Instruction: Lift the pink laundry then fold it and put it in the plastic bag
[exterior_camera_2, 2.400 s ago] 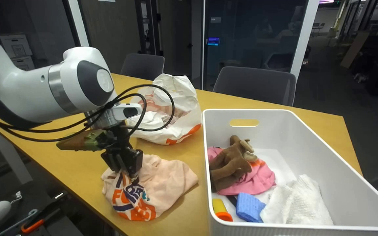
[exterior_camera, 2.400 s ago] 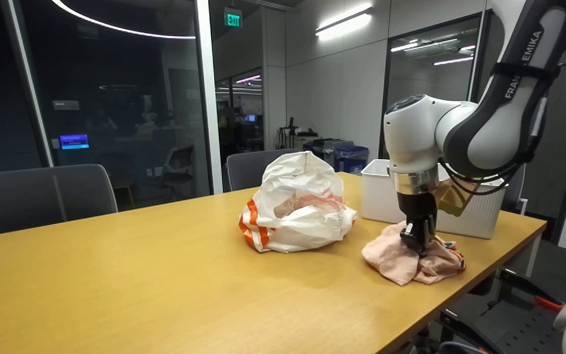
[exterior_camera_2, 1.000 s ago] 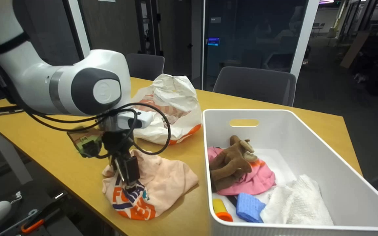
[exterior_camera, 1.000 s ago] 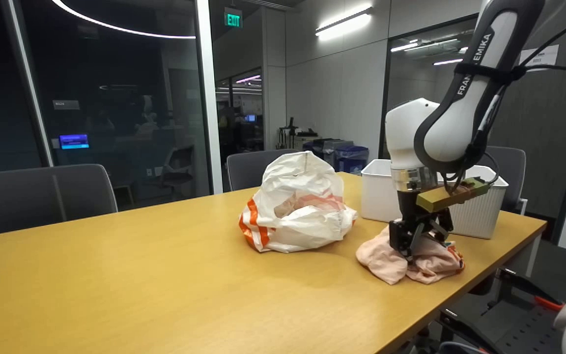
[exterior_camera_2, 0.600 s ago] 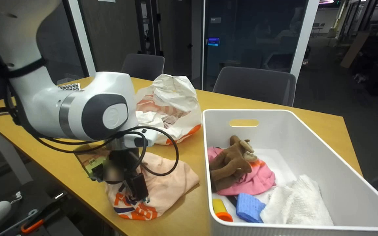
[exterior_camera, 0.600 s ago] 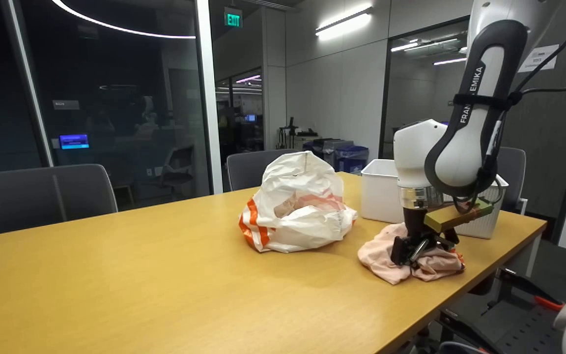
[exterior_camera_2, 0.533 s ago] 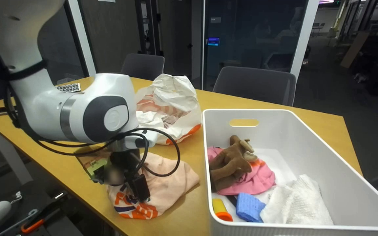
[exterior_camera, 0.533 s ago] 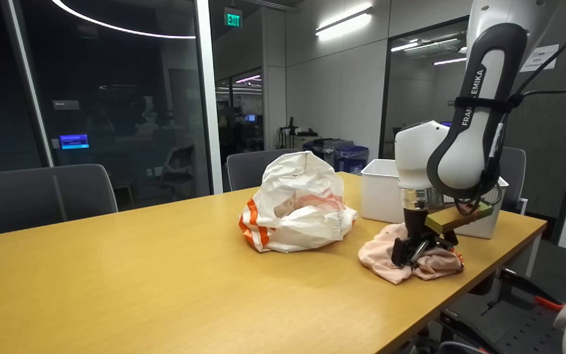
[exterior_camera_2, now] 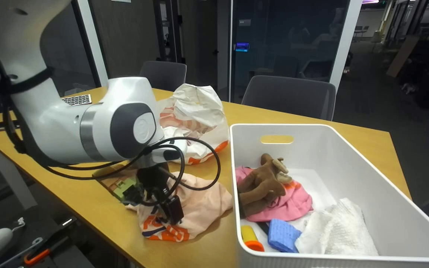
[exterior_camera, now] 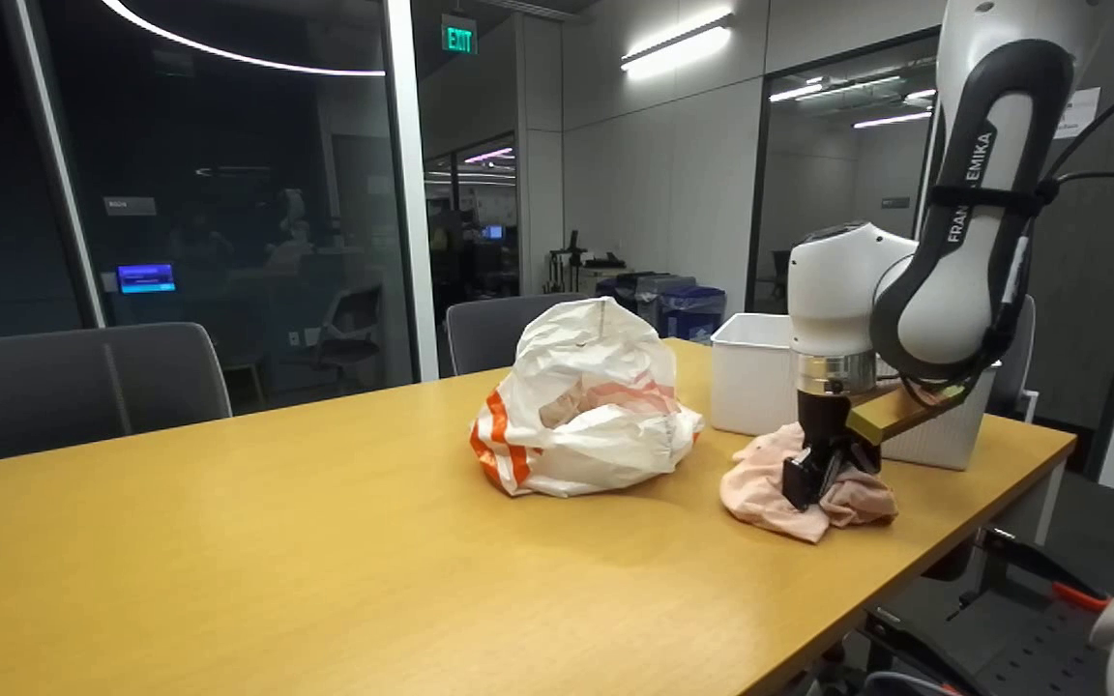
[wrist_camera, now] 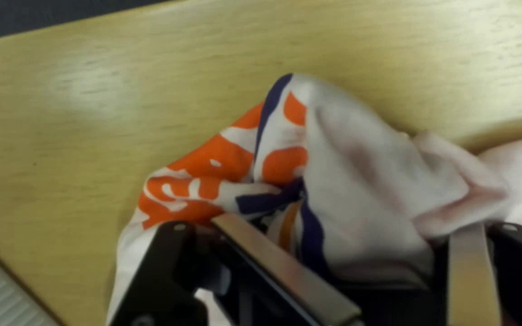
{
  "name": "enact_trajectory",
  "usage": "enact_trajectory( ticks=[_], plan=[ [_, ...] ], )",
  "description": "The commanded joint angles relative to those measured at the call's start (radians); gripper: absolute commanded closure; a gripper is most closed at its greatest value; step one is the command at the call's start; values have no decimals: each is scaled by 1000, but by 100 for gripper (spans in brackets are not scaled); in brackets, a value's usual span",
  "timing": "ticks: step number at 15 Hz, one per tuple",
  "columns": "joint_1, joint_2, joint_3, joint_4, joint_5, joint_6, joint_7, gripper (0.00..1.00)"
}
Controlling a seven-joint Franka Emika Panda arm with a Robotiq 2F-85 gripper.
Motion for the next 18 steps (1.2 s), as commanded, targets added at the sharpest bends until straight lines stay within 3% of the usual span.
enact_trajectory(
  ticks=[1, 3, 5, 7, 9, 10, 11, 15, 18],
  plan=[
    [142, -199, -107, -28, -277, -100, 226, 100],
    [160, -290, -74, -36, -444, -181, 378, 100],
    [195, -330, -15, 2, -524, -263, 490, 100],
    [234, -445, 47, -32, -571, -364, 573, 100],
    [282, -473, 117, 3, -582, -461, 644, 100],
    [209, -500, 253, 1, -569, -501, 666, 100],
    [222, -541, 298, -19, -573, -550, 693, 100],
    [249, -454, 494, 83, -602, -719, 763, 100],
    [238, -335, 564, 193, -673, -815, 790, 100]
  ],
)
